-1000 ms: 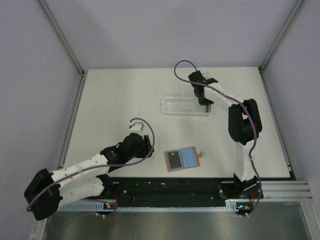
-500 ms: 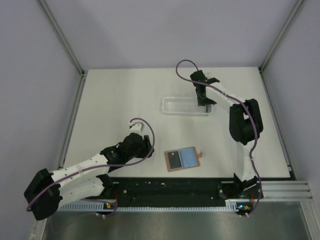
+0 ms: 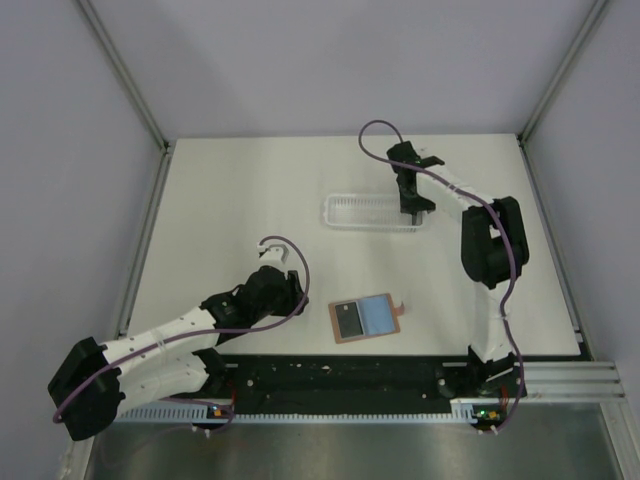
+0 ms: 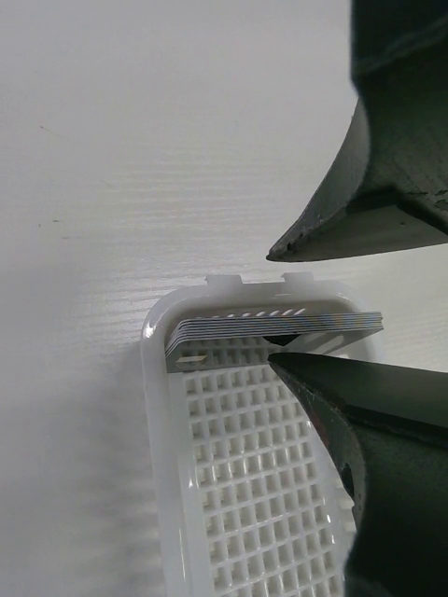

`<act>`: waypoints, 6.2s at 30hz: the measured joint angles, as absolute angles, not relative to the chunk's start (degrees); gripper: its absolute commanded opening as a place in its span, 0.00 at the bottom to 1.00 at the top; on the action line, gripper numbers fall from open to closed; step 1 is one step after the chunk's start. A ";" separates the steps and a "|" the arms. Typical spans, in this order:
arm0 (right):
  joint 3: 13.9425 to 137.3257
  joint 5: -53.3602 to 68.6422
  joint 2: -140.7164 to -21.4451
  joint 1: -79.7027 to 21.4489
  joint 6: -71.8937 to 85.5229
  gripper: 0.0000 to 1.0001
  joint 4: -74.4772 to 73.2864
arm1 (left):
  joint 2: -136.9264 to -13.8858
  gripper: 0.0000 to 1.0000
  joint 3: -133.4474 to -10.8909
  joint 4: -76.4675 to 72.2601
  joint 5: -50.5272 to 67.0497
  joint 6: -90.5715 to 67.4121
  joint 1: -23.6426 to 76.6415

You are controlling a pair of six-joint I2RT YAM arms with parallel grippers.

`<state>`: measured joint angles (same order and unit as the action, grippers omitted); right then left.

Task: Put the credit cards into the card holder
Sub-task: Pick up the credit card from the storage box.

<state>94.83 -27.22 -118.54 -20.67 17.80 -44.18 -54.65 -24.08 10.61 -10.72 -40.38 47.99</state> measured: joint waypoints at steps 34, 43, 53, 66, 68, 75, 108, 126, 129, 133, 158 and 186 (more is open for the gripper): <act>93.34 -27.57 -117.47 -20.38 17.21 0.28 -43.86 | -55.57 0.50 -24.08 10.33 -10.02 -40.40 47.99; 93.25 -28.32 -115.55 -20.36 16.60 0.24 -43.83 | -55.57 0.50 -24.08 10.33 -10.00 -40.45 47.99; 93.25 -28.40 -115.35 -20.36 16.51 0.23 -43.77 | -55.55 0.50 -24.08 10.33 -10.00 -40.58 47.99; 92.88 -26.20 -115.35 -20.36 16.69 0.50 -43.57 | -54.06 0.57 -24.49 10.92 -10.31 -39.86 47.99; 92.38 -25.17 -115.26 -20.36 16.78 0.51 -43.22 | -53.21 0.64 -25.65 11.40 -11.05 -38.81 47.99; 91.35 -21.04 -112.49 -20.36 17.21 0.53 -42.57 | -59.48 0.72 -39.55 9.87 -15.20 -32.03 45.80; 89.91 -15.55 -102.04 -19.33 17.61 0.56 -39.83 | -115.55 0.61 -78.17 -1.32 -6.22 -19.05 31.53; 88.38 -15.51 -102.00 -19.29 17.58 0.56 -38.94 | -118.72 0.32 -78.17 -1.58 -6.44 -19.57 31.53; 88.38 -15.49 -102.00 -19.29 17.56 0.56 -38.92 | -118.72 0.29 -78.15 -1.52 -6.39 -19.55 31.53; 88.38 -15.25 -102.02 -19.29 17.56 0.56 -38.89 | -118.63 0.27 -77.95 -1.56 -6.44 -19.55 31.53; 87.26 -10.55 -107.72 -19.27 18.24 0.58 -38.59 | -112.97 0.27 -69.19 -0.62 -13.19 -21.41 31.53; 86.80 -16.93 -114.41 -20.14 18.22 0.56 -38.65 | -112.97 0.27 -69.19 -0.03 -13.37 -22.39 31.53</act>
<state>86.80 -16.93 -114.41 -20.14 18.22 -38.65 -112.97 -69.19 -0.03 -13.37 -22.39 31.53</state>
